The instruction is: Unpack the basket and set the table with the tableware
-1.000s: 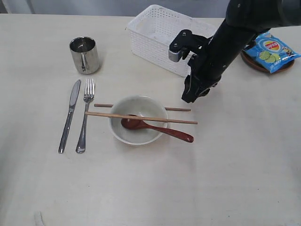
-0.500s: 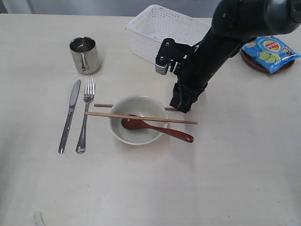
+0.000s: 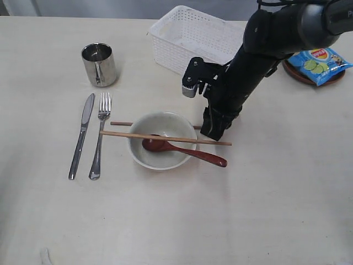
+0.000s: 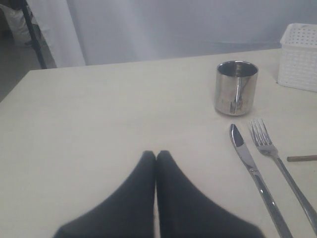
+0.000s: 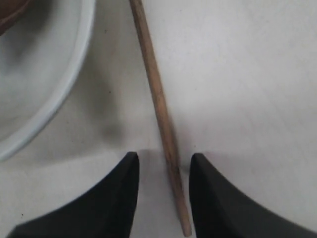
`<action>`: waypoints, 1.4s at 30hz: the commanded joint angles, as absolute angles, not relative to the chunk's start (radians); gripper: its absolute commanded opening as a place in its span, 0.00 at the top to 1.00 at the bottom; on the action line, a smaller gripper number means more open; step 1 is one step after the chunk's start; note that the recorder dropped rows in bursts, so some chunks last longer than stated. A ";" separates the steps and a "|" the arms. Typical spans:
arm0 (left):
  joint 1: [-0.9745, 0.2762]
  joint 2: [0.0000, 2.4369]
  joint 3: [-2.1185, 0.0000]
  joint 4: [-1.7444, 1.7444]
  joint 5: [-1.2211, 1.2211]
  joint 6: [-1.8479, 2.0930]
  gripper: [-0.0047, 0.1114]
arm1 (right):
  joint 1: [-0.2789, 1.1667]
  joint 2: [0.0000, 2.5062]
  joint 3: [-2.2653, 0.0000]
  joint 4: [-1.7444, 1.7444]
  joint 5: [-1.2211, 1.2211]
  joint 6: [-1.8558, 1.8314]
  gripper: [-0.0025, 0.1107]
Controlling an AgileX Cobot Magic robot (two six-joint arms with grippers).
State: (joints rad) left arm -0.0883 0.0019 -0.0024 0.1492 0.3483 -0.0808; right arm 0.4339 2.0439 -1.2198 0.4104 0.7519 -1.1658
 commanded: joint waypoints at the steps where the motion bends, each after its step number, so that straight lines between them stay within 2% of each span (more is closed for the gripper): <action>1: -0.093 0.000 0.000 0.153 0.348 -0.083 0.96 | 0.434 2.065 -1.219 0.357 0.735 -1.119 0.68; 4: -0.093 0.000 0.000 0.153 0.348 -0.083 0.96 | 0.434 2.073 -1.219 0.325 0.712 -1.076 0.70; 6: -0.093 0.000 0.000 0.153 0.348 -0.083 0.96 | 0.434 2.075 -1.219 0.322 0.712 -1.072 0.78; 9: -0.093 0.000 0.000 0.153 0.348 -0.083 0.96 | 0.434 2.075 -1.219 0.310 0.712 -1.072 0.97; 10: -0.093 0.000 0.000 0.153 0.348 -0.083 0.96 | 0.434 2.075 -1.219 0.297 0.712 -1.069 0.98; 21: -0.093 0.000 0.000 0.153 0.348 -0.083 0.96 | 0.430 2.075 -1.219 0.066 0.720 -0.845 0.98; 33: -0.093 0.000 0.000 0.153 0.348 -0.083 0.96 | 0.374 1.906 -1.219 0.124 0.739 -0.874 0.98; 42: -0.093 0.000 0.000 0.153 0.348 -0.083 0.96 | 0.469 1.748 -1.219 0.201 0.781 -0.985 0.98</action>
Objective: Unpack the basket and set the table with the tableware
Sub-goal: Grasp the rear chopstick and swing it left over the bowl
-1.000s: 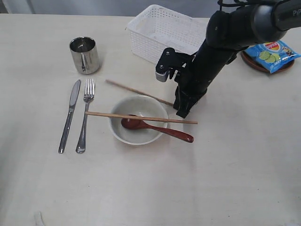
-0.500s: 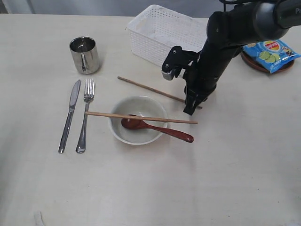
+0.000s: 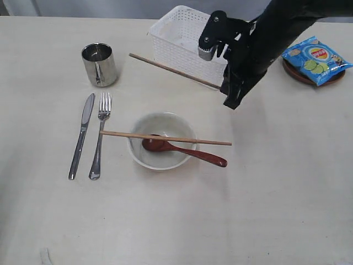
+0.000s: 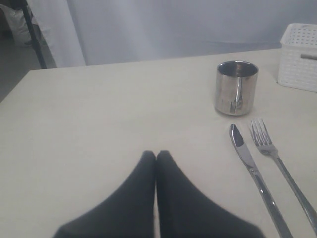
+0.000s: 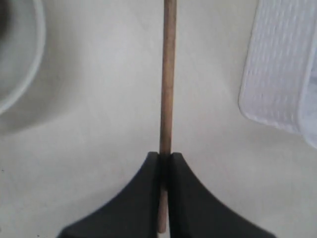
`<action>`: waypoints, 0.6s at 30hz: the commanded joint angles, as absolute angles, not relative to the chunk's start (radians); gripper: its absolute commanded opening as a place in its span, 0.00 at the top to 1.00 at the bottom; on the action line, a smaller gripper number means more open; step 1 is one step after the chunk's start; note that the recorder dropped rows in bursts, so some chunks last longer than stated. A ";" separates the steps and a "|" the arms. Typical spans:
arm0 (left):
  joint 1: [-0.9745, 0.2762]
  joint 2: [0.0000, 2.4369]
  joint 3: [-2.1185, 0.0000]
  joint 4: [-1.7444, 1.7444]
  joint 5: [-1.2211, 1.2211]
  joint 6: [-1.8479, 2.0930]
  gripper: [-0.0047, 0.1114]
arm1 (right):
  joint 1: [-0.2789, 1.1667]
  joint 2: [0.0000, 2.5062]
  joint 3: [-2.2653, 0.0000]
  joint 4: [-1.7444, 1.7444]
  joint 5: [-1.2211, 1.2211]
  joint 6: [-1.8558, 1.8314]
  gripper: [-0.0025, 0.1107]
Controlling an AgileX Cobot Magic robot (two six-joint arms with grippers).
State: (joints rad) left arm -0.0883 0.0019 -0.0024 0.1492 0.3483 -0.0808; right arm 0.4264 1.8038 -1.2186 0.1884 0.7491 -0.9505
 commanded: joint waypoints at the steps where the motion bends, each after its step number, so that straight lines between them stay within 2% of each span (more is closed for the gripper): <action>1: -0.093 0.000 0.000 0.153 0.348 -0.083 0.96 | 0.483 1.737 -1.219 0.201 0.792 -1.002 0.98; 8: -0.093 0.000 0.000 0.153 0.348 -0.083 0.96 | 0.628 1.677 -1.219 0.150 0.826 -0.989 0.98; 13: -0.093 0.000 0.000 0.153 0.348 -0.083 0.96 | 0.735 1.678 -1.221 -0.065 0.844 -0.808 0.98; 18: -0.093 0.000 0.000 0.153 0.348 -0.083 0.96 | 0.731 1.678 -1.219 -0.165 0.893 -0.725 0.98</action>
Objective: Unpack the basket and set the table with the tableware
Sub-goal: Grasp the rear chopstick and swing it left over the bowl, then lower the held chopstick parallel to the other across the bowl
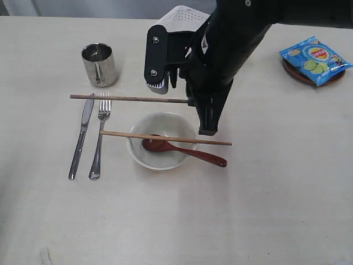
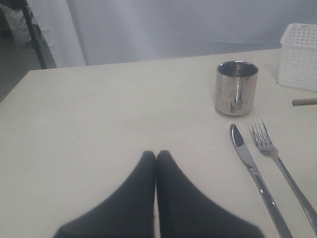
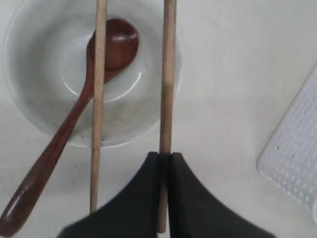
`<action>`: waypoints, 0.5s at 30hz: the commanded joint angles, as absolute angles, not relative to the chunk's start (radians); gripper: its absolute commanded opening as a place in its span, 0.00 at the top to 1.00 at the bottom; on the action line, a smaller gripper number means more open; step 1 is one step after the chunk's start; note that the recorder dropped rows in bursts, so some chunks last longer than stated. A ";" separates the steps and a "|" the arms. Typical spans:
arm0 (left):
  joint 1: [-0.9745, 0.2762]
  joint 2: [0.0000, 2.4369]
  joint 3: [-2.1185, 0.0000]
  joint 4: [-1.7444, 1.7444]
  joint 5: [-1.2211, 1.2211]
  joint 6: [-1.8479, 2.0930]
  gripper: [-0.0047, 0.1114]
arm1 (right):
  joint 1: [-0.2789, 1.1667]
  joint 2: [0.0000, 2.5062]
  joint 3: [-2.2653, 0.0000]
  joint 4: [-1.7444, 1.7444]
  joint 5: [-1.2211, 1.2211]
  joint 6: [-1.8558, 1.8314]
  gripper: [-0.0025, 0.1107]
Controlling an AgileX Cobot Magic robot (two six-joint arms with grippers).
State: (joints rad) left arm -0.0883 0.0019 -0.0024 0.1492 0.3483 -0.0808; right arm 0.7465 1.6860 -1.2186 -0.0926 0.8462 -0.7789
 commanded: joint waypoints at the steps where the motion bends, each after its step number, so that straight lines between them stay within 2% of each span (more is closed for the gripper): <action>1: -0.093 0.000 0.000 0.153 0.348 -0.083 0.96 | 0.718 1.678 -1.219 -0.165 0.897 -0.725 0.98; 15: -0.093 0.000 0.000 0.153 0.348 -0.083 0.96 | 0.674 1.681 -1.167 0.000 0.851 -0.830 0.98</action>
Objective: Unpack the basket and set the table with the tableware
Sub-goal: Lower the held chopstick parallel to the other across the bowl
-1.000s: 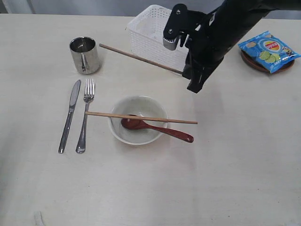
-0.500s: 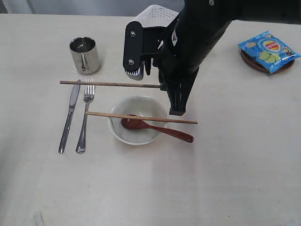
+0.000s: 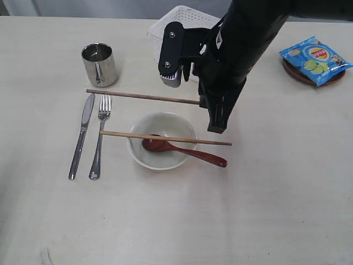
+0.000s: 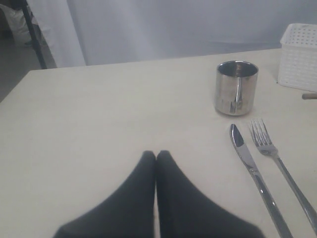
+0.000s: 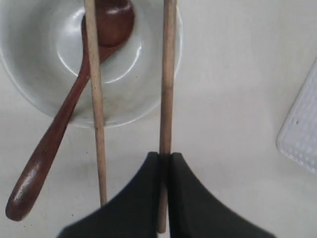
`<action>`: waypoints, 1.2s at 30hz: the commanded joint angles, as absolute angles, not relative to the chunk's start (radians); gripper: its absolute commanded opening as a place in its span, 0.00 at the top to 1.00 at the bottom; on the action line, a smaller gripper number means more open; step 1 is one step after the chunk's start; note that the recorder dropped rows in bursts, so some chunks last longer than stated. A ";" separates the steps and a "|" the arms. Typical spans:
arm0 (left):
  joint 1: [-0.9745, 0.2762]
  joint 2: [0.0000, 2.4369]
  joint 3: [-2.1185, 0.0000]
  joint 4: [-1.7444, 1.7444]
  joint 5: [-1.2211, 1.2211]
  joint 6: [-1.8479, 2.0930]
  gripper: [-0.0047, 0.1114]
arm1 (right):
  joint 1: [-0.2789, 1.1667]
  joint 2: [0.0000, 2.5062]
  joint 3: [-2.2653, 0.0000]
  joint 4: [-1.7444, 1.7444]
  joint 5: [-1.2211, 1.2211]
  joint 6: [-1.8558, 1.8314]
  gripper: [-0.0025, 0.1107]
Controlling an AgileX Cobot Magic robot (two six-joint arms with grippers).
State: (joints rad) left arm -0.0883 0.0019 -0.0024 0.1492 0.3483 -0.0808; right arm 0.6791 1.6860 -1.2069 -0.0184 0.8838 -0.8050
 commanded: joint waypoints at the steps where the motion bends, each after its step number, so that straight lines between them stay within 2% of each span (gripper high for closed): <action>1: -0.093 0.000 0.000 0.153 0.348 -0.083 0.96 | 0.674 1.681 -1.154 0.000 0.838 -0.830 0.98; 28: -0.093 0.000 0.000 0.153 0.348 -0.083 0.96 | 0.676 1.720 -1.085 -0.031 0.738 -0.860 0.98; 33: -0.093 0.000 0.000 0.153 0.348 -0.083 0.96 | 0.599 1.722 -1.080 0.032 0.742 -0.861 0.98; 36: -0.093 0.000 0.000 0.153 0.348 -0.083 0.96 | 0.600 1.722 -1.080 0.142 0.773 -0.997 0.98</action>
State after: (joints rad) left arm -0.0883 0.0019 -0.0024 0.1492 0.3483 -0.0808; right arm 0.6042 1.7229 -1.0832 0.0656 0.7516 -0.9157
